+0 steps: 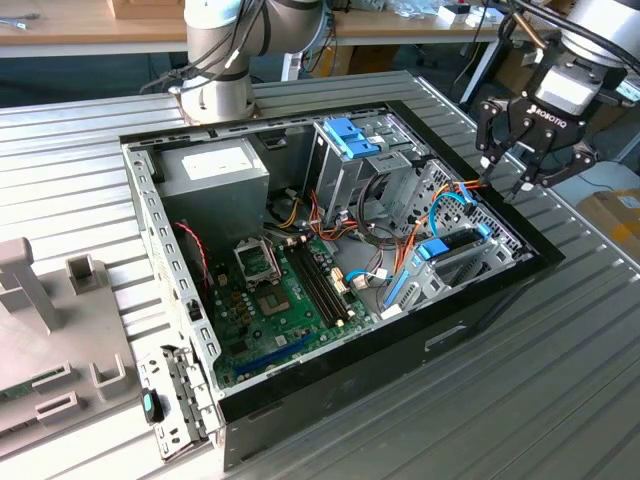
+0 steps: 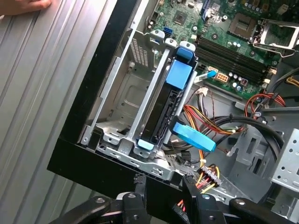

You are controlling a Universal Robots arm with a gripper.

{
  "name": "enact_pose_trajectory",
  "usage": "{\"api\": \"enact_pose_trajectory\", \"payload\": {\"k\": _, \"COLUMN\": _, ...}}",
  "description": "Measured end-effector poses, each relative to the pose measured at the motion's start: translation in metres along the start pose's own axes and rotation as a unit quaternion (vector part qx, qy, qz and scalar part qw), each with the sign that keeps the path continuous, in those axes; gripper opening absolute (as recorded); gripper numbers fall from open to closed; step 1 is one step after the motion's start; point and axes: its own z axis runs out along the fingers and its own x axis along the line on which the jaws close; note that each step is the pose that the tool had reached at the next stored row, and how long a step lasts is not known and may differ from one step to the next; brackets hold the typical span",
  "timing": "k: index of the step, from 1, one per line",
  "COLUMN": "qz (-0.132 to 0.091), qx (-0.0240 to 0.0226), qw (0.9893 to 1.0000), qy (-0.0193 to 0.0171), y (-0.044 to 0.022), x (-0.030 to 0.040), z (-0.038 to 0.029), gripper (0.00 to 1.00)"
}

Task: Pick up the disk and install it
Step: 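Insert the first disk wire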

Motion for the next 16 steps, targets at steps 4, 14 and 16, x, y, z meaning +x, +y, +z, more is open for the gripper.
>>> {"api": "enact_pose_trajectory", "payload": {"k": 4, "qz": -0.009, "qx": 0.0001, "qw": 1.0, "qy": 0.0003, "y": -0.0069, "x": -0.0054, "z": 0.0033, "gripper": 0.44}}
{"api": "enact_pose_trajectory", "payload": {"k": 14, "qz": -0.015, "qx": -0.0006, "qw": 0.9999, "qy": 0.0009, "y": -0.0147, "x": -0.0066, "z": 0.0099, "gripper": 0.44}}
{"api": "enact_pose_trajectory", "payload": {"k": 16, "qz": -0.015, "qx": -0.0006, "qw": 0.9999, "qy": 0.0009, "y": -0.0147, "x": -0.0066, "z": 0.0099, "gripper": 0.44}}
